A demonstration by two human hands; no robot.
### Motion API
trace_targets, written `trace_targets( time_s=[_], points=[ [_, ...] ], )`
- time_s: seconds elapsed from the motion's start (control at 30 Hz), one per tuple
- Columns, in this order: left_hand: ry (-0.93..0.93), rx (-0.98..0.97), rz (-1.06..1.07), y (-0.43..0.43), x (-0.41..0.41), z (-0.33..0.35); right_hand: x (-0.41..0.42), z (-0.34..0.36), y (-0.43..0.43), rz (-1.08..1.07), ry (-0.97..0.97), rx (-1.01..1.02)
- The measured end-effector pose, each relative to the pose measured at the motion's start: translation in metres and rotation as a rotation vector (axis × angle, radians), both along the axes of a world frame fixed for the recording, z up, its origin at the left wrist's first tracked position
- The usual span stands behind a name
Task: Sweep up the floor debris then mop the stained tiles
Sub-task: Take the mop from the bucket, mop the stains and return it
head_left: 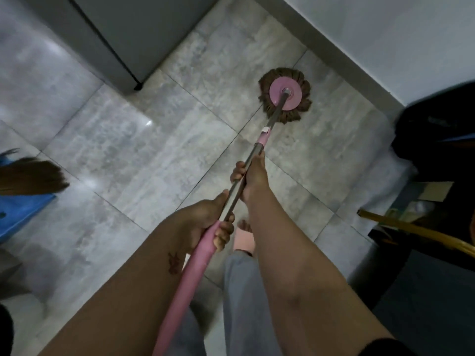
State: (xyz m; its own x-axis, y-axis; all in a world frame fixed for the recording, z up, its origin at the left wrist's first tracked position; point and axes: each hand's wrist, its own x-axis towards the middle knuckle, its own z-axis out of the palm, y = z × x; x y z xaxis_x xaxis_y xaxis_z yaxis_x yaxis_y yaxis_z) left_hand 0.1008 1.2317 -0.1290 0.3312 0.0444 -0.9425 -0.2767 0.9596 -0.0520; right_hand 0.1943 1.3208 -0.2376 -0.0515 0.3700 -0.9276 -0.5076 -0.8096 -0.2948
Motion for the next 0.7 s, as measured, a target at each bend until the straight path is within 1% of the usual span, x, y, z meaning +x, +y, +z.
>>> trace_targets(
  time_s=[0.1,0.17,0.3,0.5,0.7],
  points=[
    [-0.007,0.038,-0.030,0.070,0.041,-0.011,0.042,-0.008,0.070,-0.028,-0.021,0.011],
    [-0.020,0.035,-0.051,0.103,0.062,-0.015,0.066,-0.013,0.102,-0.059,-0.020,0.001],
    [-0.060,0.013,-0.068,0.121,0.090,-0.022,0.097,-0.016,0.119,-0.075,-0.031,0.012],
    [-0.056,-0.003,-0.067,0.071,0.075,-0.017,0.084,-0.011,0.064,-0.088,-0.049,0.002],
    [0.007,0.018,-0.139,-0.031,0.024,0.003,0.035,0.007,-0.048,-0.116,-0.061,-0.022]
  ],
)
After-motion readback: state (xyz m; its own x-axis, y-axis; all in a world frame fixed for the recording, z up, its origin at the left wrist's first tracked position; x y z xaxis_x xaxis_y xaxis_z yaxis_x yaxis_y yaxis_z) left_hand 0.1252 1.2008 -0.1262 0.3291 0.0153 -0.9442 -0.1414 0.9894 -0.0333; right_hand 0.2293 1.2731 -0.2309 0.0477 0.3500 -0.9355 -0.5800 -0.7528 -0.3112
